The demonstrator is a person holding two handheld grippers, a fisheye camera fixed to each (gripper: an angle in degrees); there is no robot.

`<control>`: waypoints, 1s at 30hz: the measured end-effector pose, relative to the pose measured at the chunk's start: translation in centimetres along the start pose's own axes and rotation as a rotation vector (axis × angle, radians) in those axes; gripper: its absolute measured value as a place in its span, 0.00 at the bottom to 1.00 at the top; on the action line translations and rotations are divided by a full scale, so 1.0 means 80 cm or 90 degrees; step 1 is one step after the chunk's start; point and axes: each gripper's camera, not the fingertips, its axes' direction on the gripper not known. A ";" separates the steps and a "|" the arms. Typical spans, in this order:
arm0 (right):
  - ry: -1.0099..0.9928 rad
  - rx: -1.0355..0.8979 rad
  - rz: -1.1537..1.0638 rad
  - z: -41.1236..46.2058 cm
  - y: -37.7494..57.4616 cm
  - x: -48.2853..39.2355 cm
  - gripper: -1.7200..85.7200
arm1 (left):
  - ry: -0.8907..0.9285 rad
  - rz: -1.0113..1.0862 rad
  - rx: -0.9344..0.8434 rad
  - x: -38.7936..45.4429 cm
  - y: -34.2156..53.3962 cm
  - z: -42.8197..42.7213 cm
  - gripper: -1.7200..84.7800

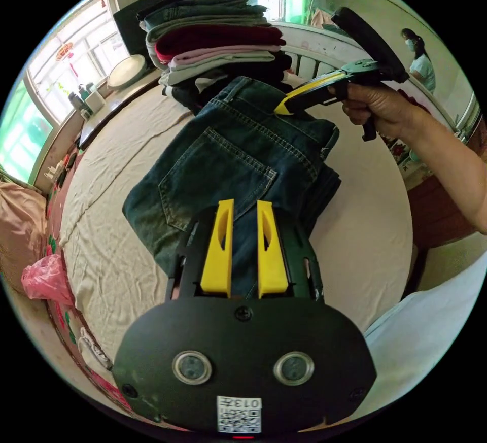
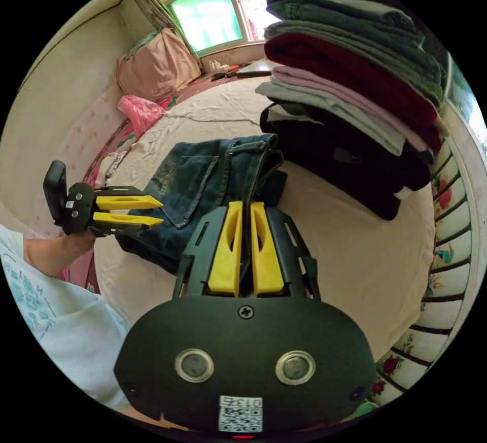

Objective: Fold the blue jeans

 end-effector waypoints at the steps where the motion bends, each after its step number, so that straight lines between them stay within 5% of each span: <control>1: -0.013 -0.013 0.008 0.006 0.002 0.009 0.06 | 0.015 0.005 -0.021 -0.004 -0.007 0.015 0.10; 4: -0.052 -0.071 0.043 0.033 0.010 0.046 0.09 | 0.084 -0.049 -0.037 -0.032 -0.008 0.029 0.10; 9: -0.124 0.034 0.120 -0.025 0.042 0.110 0.14 | 0.073 -0.226 0.068 -0.125 0.039 -0.033 0.17; 14: -0.265 0.002 0.195 -0.001 0.066 0.172 0.16 | 0.252 -0.443 0.061 -0.240 0.112 -0.015 0.25; 20: -0.368 -0.015 0.235 0.002 0.076 0.211 0.18 | 0.391 -0.438 0.064 -0.267 0.109 0.002 0.27; 25: -0.323 -0.029 0.237 -0.018 0.083 0.226 0.18 | 0.377 -0.424 0.053 -0.280 0.100 -0.010 0.26; 30: -0.409 -0.059 0.223 -0.018 0.095 0.214 0.16 | 0.390 -0.395 0.053 -0.278 0.083 -0.021 0.25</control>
